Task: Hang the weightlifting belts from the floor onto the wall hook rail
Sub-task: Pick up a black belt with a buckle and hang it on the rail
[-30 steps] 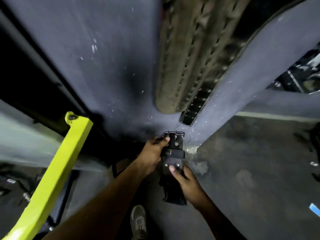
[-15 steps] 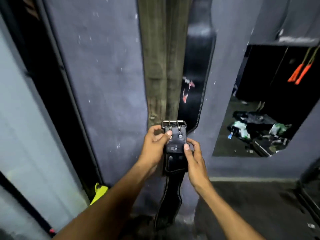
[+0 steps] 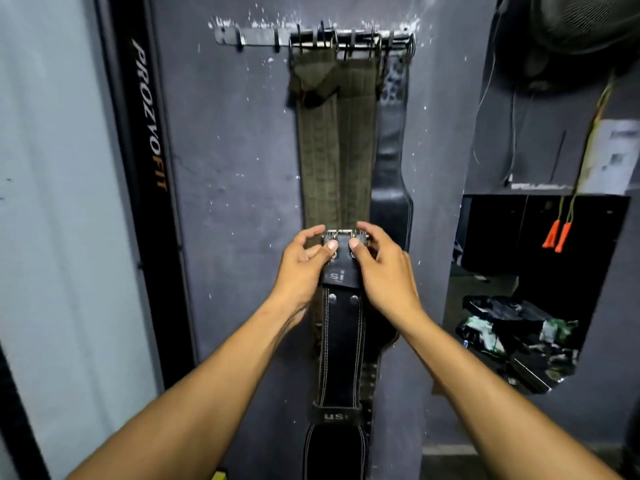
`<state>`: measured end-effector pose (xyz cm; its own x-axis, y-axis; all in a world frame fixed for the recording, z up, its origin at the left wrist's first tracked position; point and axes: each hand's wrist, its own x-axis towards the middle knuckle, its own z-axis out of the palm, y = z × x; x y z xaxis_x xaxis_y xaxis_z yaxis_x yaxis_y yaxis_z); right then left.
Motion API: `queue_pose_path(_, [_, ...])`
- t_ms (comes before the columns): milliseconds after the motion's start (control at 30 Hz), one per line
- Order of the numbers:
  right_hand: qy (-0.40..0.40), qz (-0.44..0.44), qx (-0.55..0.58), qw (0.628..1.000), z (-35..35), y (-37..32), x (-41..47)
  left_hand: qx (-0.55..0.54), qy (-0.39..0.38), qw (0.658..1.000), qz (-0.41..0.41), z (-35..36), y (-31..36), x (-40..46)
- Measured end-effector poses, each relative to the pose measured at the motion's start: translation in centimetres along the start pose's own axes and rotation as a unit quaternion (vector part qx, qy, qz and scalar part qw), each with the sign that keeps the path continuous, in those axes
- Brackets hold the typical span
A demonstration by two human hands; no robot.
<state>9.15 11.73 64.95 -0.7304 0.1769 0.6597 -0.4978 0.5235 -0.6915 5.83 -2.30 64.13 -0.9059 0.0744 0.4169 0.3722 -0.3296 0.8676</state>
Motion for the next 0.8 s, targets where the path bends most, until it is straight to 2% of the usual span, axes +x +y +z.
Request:
queue_pose_path(100, [0.006,-0.016,0.018,1.0,-0.1,-2.3,1.0,-0.027,-0.011,0.999,0.013,-0.2,2.5,0.9])
queue_pose_path(267, [0.006,0.043,0.098,0.994,0.4,-3.6,3.2,-0.048,-0.061,0.997,-0.013,-0.5,5.7,1.9])
queue_pose_path(367, [-0.022,0.024,0.154,0.987,0.4,-3.8,3.3,0.009,-0.064,0.998,-0.005,-1.0,6.3,2.0])
queue_pose_path(433, [-0.012,0.012,0.174,0.985,0.2,-4.1,3.5,0.129,-0.038,0.99,0.033,-1.4,6.5,2.2])
queue_pose_path(500, [-0.013,0.011,0.196,0.981,-0.1,-4.7,3.7,0.235,0.004,0.968,0.087,-1.6,6.5,2.6])
queue_pose_path(600, [-0.018,-0.003,0.244,0.97,-0.5,-5.7,4.5,0.241,0.016,0.95,0.197,-1.2,7.2,3.1])
queue_pose_path(667, [-0.005,-0.011,0.255,0.967,-1.0,-6.8,5.2,0.227,0.017,0.943,0.242,-0.4,8.3,3.5])
queue_pose_path(700, [0.009,-0.018,0.246,0.969,-1.1,-7.0,5.5,0.222,0.027,0.941,0.253,0.0,8.8,3.8])
queue_pose_path(800, [0.047,-0.059,0.123,0.99,-1.5,-7.7,6.4,0.222,0.087,0.933,0.271,1.3,10.5,4.8])
